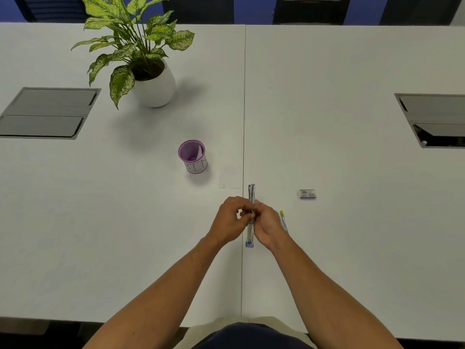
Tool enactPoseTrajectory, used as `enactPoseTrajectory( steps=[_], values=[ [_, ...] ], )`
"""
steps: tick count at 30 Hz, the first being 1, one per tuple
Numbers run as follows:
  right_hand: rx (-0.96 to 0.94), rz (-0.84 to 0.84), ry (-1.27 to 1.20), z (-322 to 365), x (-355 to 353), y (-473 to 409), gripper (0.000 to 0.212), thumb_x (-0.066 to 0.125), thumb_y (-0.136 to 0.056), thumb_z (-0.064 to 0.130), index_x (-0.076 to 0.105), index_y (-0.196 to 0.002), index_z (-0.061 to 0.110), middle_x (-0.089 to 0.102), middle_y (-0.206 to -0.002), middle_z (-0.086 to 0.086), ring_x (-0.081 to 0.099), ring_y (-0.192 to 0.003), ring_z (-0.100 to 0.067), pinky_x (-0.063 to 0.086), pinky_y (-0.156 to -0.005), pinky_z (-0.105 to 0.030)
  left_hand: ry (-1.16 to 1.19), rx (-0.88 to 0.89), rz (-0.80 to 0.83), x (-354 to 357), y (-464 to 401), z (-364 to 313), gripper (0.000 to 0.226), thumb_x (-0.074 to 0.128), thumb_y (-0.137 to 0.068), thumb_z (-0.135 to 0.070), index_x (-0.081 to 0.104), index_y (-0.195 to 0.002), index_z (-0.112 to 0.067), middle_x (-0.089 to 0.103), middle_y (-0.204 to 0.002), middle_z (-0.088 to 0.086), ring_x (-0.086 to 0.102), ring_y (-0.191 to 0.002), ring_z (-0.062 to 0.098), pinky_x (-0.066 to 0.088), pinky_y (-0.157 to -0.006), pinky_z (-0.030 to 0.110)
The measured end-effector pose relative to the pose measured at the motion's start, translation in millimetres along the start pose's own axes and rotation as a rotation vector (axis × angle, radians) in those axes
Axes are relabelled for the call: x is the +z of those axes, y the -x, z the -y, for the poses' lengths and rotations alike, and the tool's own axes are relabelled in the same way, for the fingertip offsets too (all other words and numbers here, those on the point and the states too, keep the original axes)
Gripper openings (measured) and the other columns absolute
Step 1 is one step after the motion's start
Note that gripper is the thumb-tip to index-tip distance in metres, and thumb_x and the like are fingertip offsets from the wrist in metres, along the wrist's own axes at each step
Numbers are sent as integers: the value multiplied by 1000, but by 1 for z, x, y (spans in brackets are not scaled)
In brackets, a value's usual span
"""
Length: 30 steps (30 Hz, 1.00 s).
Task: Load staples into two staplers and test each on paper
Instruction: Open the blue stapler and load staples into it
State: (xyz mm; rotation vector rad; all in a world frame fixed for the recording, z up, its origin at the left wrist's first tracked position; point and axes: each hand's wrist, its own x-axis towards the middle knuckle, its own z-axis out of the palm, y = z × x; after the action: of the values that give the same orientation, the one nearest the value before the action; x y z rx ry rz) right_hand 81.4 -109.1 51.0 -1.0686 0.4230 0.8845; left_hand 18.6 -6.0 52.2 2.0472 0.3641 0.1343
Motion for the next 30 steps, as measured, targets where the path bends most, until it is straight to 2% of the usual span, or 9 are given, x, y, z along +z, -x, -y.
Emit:
enactPoseTrajectory(
  steps=[2,5,9,14,19,22,24,26,30],
  values=[
    [-13,32,-31,2,1,-2,26,42,-100,9,65,-94,-1,63,-79,-13,61,-67,-22,55,-64,-30,-11,36,-24,0,3,2,26,72,-81,-6,74,-99,-23,62,-99,-20,51,-102,-2,38,-89,9],
    [-29,50,-27,1,1,-4,27,43,-102,11,65,-96,-2,68,-83,-16,66,-71,-26,59,-68,-37,24,2,-36,1,6,6,29,70,-81,-5,73,-105,-21,59,-110,-10,53,-107,4,43,-91,14],
    [-23,65,-21,-2,-1,-9,23,47,-101,13,63,-100,-4,69,-87,-18,69,-78,-31,58,-77,-44,180,-109,-54,1,9,8,39,71,-79,0,67,-106,-28,61,-106,-7,61,-94,-1,50,-80,15],
    [14,18,97,-9,-7,-14,24,46,-100,8,58,-114,-6,66,-99,-25,66,-92,-38,53,-86,-52,309,-281,7,1,11,12,38,73,-80,-2,65,-107,-28,67,-96,4,69,-77,14,61,-63,31],
    [-13,-83,266,-15,-7,-19,22,45,-102,11,64,-110,3,68,-97,-15,65,-85,-25,55,-76,-36,333,-306,29,2,14,18,37,71,-80,3,65,-93,-32,63,-106,9,72,-82,19,61,-62,33],
    [-7,-109,268,-20,-4,-22,18,46,-102,10,63,-98,6,65,-89,-13,61,-77,-24,53,-69,-33,176,-194,-24,3,15,25,33,72,-79,3,68,-93,-26,59,-105,1,67,-88,15,57,-74,22],
    [7,-112,276,-23,-4,-24,15,48,-100,8,62,-96,6,65,-90,-16,62,-81,-27,53,-72,-35,20,-136,-43,4,14,33,24,72,-80,0,72,-97,-16,55,-102,-4,60,-91,8,50,-79,14],
    [17,-116,303,-25,-4,-26,13,50,-99,6,63,-96,6,66,-92,-16,63,-83,-26,55,-74,-34,-49,-134,-46,4,13,39,22,70,-81,0,72,-98,-12,54,-101,-6,58,-91,8,48,-77,14],
    [14,-142,378,-30,-6,-32,11,53,-98,6,64,-93,7,67,-86,-10,63,-71,-20,57,-65,-30,46,-201,-14,3,10,46,23,67,-82,4,68,-99,-11,63,-103,4,69,-75,18,58,-68,21]
  ],
)
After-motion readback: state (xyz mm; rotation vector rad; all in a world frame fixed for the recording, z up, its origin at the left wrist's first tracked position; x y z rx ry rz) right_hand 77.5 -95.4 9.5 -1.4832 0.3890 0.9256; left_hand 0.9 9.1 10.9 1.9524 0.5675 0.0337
